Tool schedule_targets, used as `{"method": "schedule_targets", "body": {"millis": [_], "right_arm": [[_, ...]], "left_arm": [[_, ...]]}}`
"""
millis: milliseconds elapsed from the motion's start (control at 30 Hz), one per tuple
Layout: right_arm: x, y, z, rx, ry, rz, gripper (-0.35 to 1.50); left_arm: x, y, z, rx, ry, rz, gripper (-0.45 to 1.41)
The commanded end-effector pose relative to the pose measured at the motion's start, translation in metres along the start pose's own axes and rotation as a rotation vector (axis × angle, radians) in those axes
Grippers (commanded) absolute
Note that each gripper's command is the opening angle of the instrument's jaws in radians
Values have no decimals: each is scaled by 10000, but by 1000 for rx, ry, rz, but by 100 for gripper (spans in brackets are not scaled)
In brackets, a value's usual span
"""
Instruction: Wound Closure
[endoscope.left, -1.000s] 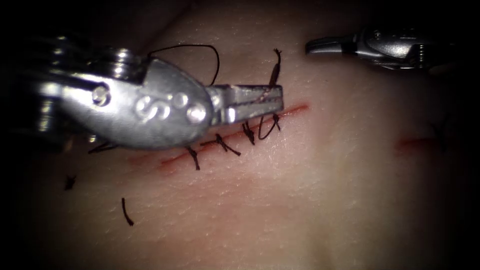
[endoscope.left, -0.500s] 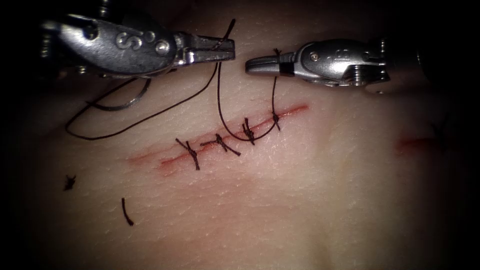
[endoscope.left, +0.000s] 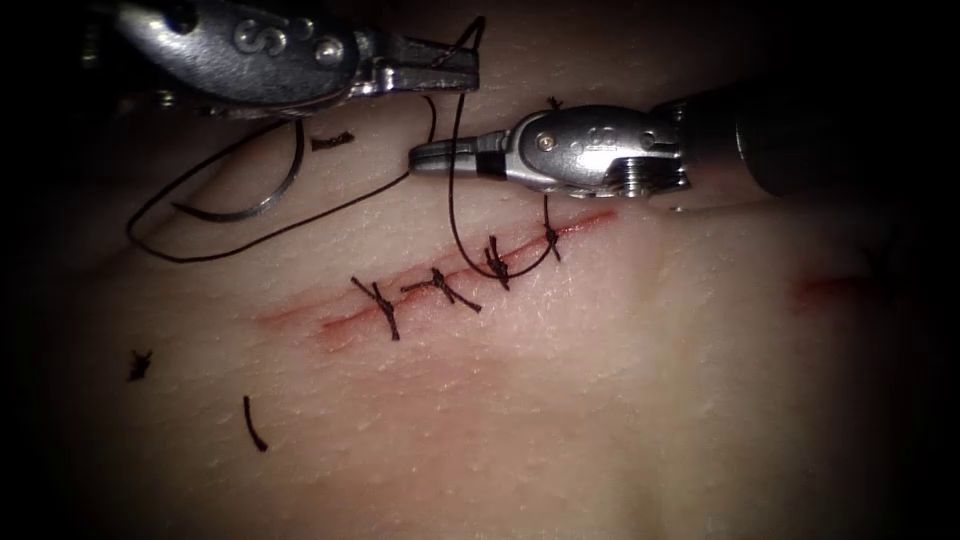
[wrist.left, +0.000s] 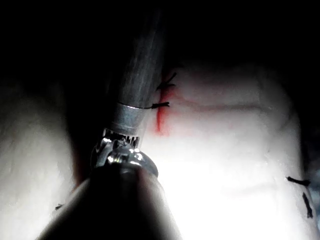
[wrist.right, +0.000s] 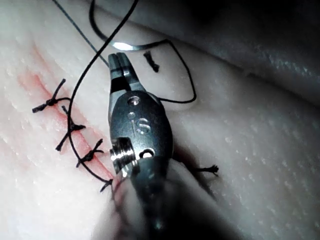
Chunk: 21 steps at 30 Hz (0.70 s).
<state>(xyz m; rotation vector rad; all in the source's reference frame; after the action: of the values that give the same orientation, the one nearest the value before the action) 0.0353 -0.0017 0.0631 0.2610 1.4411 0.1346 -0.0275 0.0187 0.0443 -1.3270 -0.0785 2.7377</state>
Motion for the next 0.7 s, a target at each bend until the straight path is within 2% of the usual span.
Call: {"method": "schedule_targets", "body": {"millis": [33,67,233,433,700], "right_arm": [[0,-9,19,21,17,-5,-35],[5,-13,26,38,39,-6,-35],[11,-14,29,54,75,-11,-35],[7,-13,16,42,122,2,-35],[13,-21,-3,56,266,40,-35]], "left_arm": [[-1,-2,10,-5,10,-1,-45],[-3,-6,12,-13,13,-1,-45],[-12,-14,16,-35,16,6,-45],[-29,-23,22,-49,22,18,-45],[-60,-35,37,-46,30,44,-45]]}}
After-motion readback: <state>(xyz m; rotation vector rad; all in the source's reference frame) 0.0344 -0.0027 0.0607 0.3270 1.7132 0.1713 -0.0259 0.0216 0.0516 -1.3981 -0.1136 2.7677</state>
